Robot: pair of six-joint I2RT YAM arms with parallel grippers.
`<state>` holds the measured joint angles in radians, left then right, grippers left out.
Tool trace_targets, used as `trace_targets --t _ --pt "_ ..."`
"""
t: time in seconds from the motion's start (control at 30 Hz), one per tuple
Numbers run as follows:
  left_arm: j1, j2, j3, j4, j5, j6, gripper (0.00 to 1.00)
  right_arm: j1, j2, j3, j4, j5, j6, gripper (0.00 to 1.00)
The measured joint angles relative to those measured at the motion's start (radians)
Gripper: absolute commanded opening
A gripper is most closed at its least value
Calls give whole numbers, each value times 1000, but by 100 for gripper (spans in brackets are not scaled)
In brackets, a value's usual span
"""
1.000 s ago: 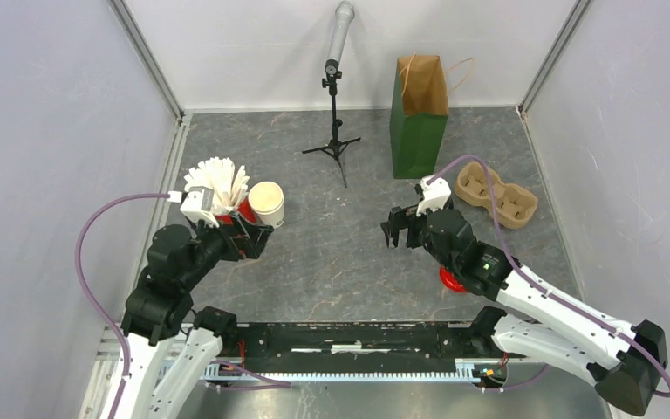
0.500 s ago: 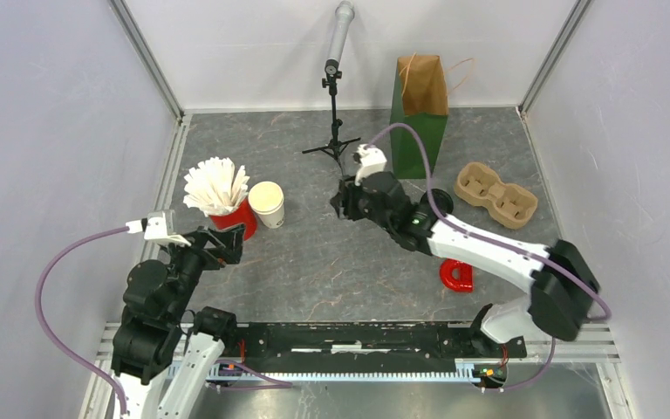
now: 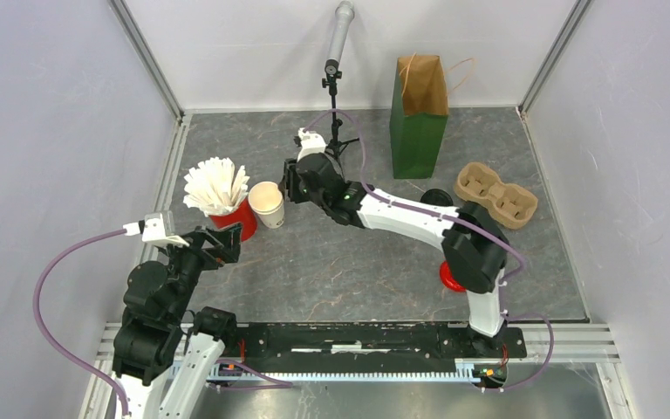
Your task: Pack the takeout coffee
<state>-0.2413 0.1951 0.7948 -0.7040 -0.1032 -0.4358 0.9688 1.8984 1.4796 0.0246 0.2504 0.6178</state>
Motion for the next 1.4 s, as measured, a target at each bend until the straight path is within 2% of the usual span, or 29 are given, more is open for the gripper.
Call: trace_targets --t 0.23,0.5,0.8,1.07,1.4 --pt "0 0 0 0 0 0 100 16 154 212 -122 79 -6 41" --pt "0 0 0 0 0 0 100 25 200 293 -193 133 -21 39" --pt "5 0 0 0 0 0 100 26 245 315 -233 148 -26 35" --pt "6 0 0 0 0 0 100 26 245 321 -236 148 -40 37" --pt "11 1 -3 0 0 0 100 26 266 351 -236 143 -43 34"
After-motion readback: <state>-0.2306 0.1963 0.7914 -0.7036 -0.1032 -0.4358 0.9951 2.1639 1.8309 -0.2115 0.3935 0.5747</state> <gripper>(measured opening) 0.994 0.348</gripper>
